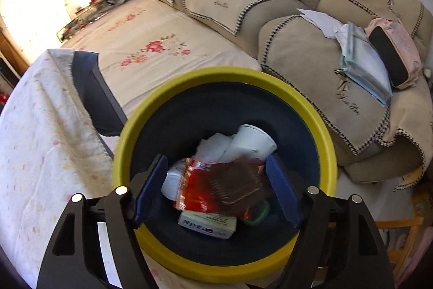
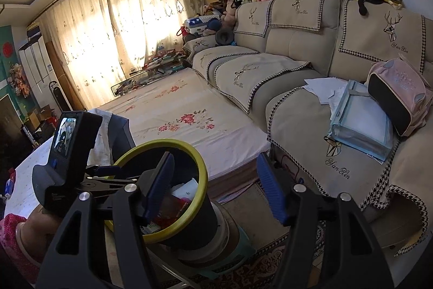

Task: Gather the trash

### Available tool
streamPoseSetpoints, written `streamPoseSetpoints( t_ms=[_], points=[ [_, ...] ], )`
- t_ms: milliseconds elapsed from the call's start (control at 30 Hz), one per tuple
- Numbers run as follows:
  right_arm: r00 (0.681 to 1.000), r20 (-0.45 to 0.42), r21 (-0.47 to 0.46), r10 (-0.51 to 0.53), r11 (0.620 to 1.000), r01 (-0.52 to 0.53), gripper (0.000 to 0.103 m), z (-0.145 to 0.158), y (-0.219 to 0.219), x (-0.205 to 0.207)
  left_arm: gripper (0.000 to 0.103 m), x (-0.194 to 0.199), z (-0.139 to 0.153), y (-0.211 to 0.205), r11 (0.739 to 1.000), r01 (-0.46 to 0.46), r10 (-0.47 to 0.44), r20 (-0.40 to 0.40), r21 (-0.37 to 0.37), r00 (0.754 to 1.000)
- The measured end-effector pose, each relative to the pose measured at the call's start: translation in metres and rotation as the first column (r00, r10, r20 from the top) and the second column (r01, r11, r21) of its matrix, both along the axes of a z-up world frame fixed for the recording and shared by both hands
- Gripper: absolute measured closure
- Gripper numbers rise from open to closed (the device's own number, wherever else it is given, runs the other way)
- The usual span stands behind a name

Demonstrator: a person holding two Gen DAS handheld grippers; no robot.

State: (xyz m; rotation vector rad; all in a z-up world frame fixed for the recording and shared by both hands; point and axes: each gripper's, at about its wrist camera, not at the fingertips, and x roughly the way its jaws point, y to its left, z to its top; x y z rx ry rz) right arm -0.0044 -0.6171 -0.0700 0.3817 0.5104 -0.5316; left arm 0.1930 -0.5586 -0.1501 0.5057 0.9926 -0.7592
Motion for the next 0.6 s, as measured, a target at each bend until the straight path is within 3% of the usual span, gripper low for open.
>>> streamPoseSetpoints(
  t_ms=[133, 300, 467, 600],
  points=[
    [1.000, 0.011, -0.014, 0.024, 1.000, -0.024, 0.041, 0.009, 0.008, -0.003, 0.022, -0.006, 0.018, 0.023, 0.999, -0.033, 0.034, 0.030, -0.035, 0.999],
    [0.996, 0.023, -0.036, 0.082, 0.996, -0.081, 0.037, 0.018, 0.029, -0.007, 0.010, -0.026, 0.062, 0.089, 0.985, -0.112, 0.127, 0.113, -0.128, 0.985],
    [0.984, 0.025, -0.068, 0.177, 0.982, -0.175, 0.035, 0.029, 0.066, -0.007, 0.005, -0.064, 0.110, 0.180, 0.951, -0.194, 0.253, 0.249, -0.239, 0.935],
    [0.966, 0.027, -0.098, 0.259, 0.962, -0.255, 0.027, 0.039, 0.101, -0.005, 0.005, -0.096, 0.139, 0.261, 0.904, -0.270, 0.368, 0.279, -0.332, 0.887]
  ],
)
